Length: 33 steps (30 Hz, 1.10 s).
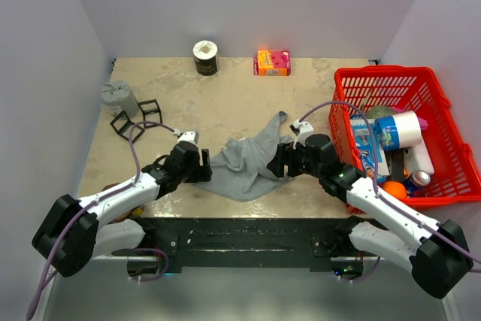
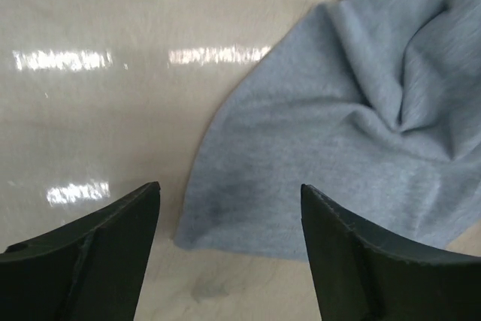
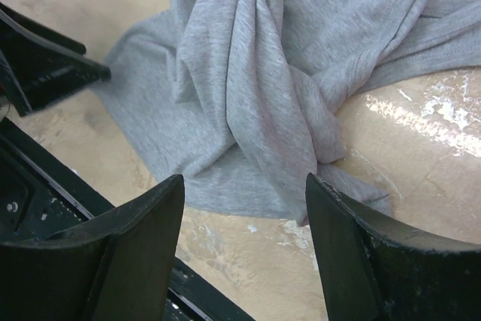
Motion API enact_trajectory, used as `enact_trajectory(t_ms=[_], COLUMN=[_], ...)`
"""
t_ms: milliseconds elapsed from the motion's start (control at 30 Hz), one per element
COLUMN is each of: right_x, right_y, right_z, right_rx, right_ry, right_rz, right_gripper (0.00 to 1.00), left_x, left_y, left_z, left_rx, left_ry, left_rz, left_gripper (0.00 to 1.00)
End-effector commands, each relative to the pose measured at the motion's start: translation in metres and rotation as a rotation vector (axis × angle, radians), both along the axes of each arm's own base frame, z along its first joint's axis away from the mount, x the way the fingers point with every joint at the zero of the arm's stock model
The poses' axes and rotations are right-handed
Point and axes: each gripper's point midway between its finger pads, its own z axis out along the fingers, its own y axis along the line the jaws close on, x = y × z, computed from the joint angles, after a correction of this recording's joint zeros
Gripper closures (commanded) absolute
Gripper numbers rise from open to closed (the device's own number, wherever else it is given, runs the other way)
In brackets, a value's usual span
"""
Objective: Pin the brooch onto the clothing
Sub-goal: Pick up the clothing with brooches from the center of the board.
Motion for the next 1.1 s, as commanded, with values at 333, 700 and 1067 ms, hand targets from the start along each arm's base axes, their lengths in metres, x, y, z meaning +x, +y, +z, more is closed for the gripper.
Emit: enact_trajectory(t_ms=[333, 700, 1067], right_x=[0.001, 0.001, -0.008], right_y=[0.007, 0.005, -0.010], right_z=[0.017, 0.016, 0.001], right_rx=[0.038, 0.032, -0.026], right_ry=[-0.081, -0.067, 0.003], right_rz=[0.044, 0.028, -0.016], right_gripper=[0.31, 0.31, 0.32], left_x=[-0.031, -0.037, 0.035], left_y=[0.017, -0.036, -0.053], left_z=[-0.034, -0.044, 0.040], left_rx=[0.109, -0.104, -0.352], left_ry=[0.133, 0.162, 0.031], left_rz=[0.058, -0.172, -0.348], left_gripper=[0.46, 1.00, 1.00])
